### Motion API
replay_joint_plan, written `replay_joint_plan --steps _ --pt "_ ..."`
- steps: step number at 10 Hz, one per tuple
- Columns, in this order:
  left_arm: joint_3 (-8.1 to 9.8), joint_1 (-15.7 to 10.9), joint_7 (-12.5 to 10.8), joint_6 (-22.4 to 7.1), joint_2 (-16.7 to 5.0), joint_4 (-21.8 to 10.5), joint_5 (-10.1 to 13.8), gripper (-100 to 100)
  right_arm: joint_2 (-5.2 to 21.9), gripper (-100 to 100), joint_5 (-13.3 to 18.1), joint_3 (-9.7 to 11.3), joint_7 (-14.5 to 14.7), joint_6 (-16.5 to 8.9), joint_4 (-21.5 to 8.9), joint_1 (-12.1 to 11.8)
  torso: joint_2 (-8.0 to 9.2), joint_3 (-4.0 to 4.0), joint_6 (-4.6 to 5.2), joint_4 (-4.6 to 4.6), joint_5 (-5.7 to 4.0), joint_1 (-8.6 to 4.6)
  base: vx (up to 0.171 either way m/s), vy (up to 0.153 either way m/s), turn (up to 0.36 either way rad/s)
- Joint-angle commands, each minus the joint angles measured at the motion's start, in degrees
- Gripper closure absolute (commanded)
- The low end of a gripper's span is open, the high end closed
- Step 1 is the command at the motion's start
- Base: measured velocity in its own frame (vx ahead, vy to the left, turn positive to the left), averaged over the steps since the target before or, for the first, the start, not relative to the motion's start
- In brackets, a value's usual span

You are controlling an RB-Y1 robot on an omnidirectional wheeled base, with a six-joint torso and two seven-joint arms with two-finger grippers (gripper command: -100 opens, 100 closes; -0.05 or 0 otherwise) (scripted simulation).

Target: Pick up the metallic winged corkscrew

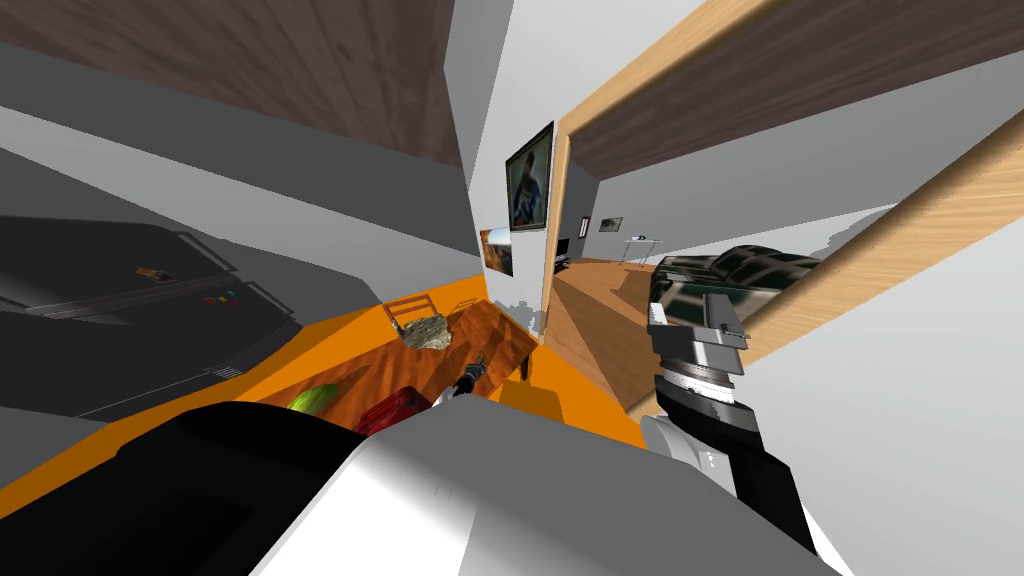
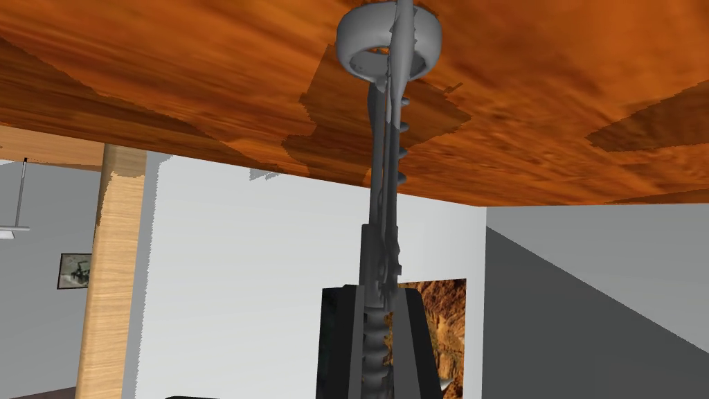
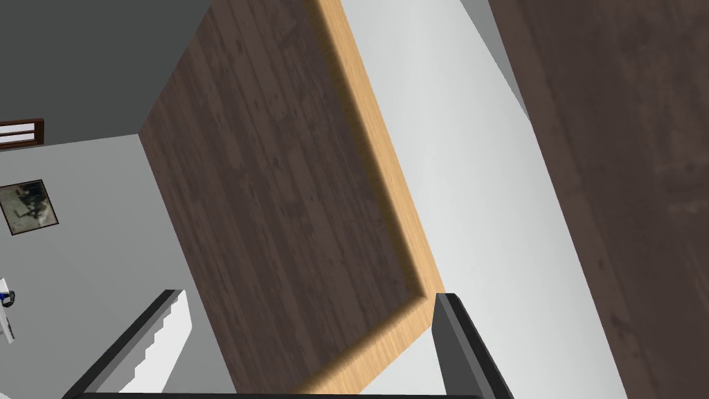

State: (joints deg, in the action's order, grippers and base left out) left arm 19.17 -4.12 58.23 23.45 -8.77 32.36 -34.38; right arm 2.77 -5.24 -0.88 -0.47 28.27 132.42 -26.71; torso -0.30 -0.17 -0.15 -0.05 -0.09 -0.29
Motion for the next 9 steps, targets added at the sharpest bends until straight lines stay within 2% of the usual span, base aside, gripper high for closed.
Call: replay_joint_plan --steps 1,7,8,9 --pt "-1.64 0.69 -2.75 1.13 -1.81 0.06 -0.64 100 0.0 0 0.0 0.0 0.0 0.0 0.0 0.0 0.0 0.0 0.0 0.0 0.0 0.0 0.081 -0.114 0.113" --pt "-7.98 4.32 -11.68 4.66 -8.03 1.75 -3.2 100 0.0 0 0.0 0.0 0.0 0.0 0.0 0.01 0.05 0.03 0.0 0.01 0.04 -0.05 0.05 -0.1 0.113" --pt "-7.21 3.68 -10.54 4.29 -7.44 1.17 -2.89 100 0.0 0 0.0 0.0 0.0 0.0 0.0 0.01 0.02 0.01 0.0 0.01 0.04 -0.01 0.027 -0.041 0.03" --pt "-7.27 3.71 -10.75 4.54 -7.57 1.03 -2.92 0 0.01 0 0.0 0.0 0.0 0.0 0.0 0.01 0.09 0.05 0.04 0.03 0.09 0.16 0.004 -0.009 -0.005"
